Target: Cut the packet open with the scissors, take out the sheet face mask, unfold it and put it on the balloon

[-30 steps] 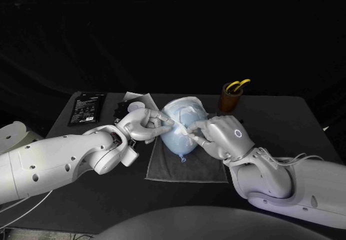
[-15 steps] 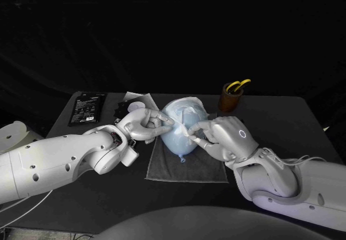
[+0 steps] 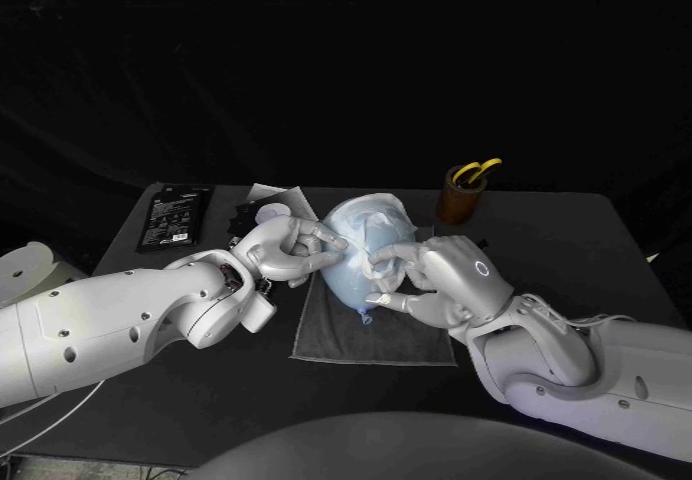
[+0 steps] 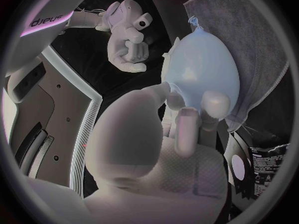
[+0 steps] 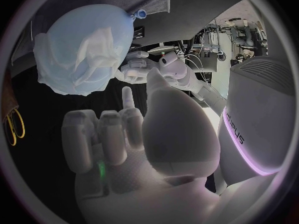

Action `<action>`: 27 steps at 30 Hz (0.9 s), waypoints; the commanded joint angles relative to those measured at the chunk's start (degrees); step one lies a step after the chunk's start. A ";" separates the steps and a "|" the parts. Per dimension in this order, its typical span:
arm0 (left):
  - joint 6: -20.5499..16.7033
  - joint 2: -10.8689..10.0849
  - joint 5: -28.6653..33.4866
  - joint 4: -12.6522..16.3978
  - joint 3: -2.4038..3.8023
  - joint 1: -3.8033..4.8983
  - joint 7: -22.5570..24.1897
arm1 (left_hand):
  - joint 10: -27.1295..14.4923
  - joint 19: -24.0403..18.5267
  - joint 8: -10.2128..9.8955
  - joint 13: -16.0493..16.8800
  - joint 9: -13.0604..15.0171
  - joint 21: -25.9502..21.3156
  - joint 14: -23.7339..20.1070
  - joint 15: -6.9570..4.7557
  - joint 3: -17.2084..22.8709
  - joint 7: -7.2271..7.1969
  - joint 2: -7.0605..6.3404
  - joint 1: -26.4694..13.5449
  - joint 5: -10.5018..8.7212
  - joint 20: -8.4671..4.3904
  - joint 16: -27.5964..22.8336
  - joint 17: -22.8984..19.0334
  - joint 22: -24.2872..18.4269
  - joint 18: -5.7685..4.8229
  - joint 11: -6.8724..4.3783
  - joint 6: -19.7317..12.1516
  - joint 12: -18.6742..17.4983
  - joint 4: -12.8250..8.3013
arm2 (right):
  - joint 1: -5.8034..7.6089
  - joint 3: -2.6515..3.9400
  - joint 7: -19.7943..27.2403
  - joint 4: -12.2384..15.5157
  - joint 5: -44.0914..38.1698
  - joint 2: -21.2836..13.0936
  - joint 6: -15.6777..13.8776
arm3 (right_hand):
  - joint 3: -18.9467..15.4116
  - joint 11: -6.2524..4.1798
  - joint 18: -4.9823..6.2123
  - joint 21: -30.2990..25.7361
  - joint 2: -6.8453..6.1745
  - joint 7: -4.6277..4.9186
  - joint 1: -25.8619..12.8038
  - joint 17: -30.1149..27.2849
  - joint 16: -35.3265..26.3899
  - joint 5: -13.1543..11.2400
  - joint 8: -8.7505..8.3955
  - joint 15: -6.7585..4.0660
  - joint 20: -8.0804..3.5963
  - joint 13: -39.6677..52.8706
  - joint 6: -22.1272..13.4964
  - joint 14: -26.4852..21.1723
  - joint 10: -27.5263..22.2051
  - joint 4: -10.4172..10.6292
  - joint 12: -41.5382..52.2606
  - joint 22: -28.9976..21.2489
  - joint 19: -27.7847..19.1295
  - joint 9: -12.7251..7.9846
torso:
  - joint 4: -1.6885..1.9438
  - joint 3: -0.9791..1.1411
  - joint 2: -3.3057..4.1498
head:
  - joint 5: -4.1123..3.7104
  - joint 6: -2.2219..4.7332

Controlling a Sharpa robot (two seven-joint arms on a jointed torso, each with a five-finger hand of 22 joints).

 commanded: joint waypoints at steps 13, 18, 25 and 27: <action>0.68 -0.51 0.25 -0.47 -0.04 -0.02 -0.22 | -0.31 -0.20 -0.34 -0.05 -0.05 0.11 0.88 0.40 0.31 0.31 -0.24 -0.34 0.12 0.20 0.36 2.10 0.07 0.04 0.42 0.13 0.13 -0.13 | 0.01 -0.49 3.83 0.02 4.56 -4.54 -1.11 | -1.65 -0.80 -0.35 1.83 4.11 -1.18 3.75 15.05 0.38 0.37 1.47 -0.40 -0.06 12.51 4.58 5.97 3.26 -0.09 2.05 15.09 5.93 0.19 | -0.11 0.01 0.00 | -1.29 0.01; 0.59 -0.87 0.25 -0.79 -0.04 -0.02 -0.10 | -0.32 -0.20 -0.37 -0.03 -0.05 0.12 0.89 0.43 0.31 0.33 -0.29 -0.34 0.12 0.23 0.36 2.13 0.09 0.04 0.45 0.17 0.13 -0.16 | -0.84 -0.86 3.88 -0.49 5.11 -5.12 -0.75 | -0.90 -1.28 -0.35 1.83 5.14 -1.67 5.24 15.05 0.38 0.04 1.55 -0.86 -0.52 12.69 5.42 5.97 3.54 -0.13 2.42 15.09 5.93 -0.03 | -0.05 0.10 0.01 | -1.61 0.01; 1.85 -2.24 0.45 -0.67 -0.03 -0.01 1.85 | -0.72 -0.33 0.01 -0.10 0.21 0.13 0.82 0.71 0.57 0.54 -0.24 -0.38 0.12 0.55 0.31 2.02 0.04 0.08 0.69 2.02 0.00 -0.51 | -1.53 -0.93 11.66 -0.83 14.40 -5.84 -3.16 | 0.71 -1.31 -0.26 1.41 5.88 -1.65 6.55 15.05 0.38 -0.04 1.20 -0.95 -0.71 11.98 5.34 5.97 2.83 -0.16 1.22 14.96 5.78 -0.39 | 0.13 0.06 0.02 | -2.17 0.01; 3.13 -2.59 0.67 -0.67 -0.02 -0.01 3.37 | -1.45 -0.43 0.06 -1.01 0.25 0.07 0.74 0.74 0.58 0.54 -0.37 -0.35 0.12 0.59 0.26 1.87 -0.07 0.11 0.71 2.29 -0.46 -0.64 | -1.32 -0.86 17.04 -0.95 21.39 -6.15 -3.51 | 2.80 -1.45 -0.35 1.83 7.29 -1.76 9.36 15.05 0.38 0.42 0.91 -1.12 -0.86 12.20 5.11 5.97 3.05 -0.82 1.61 15.09 5.93 -0.65 | 0.17 0.03 0.01 | -2.32 0.01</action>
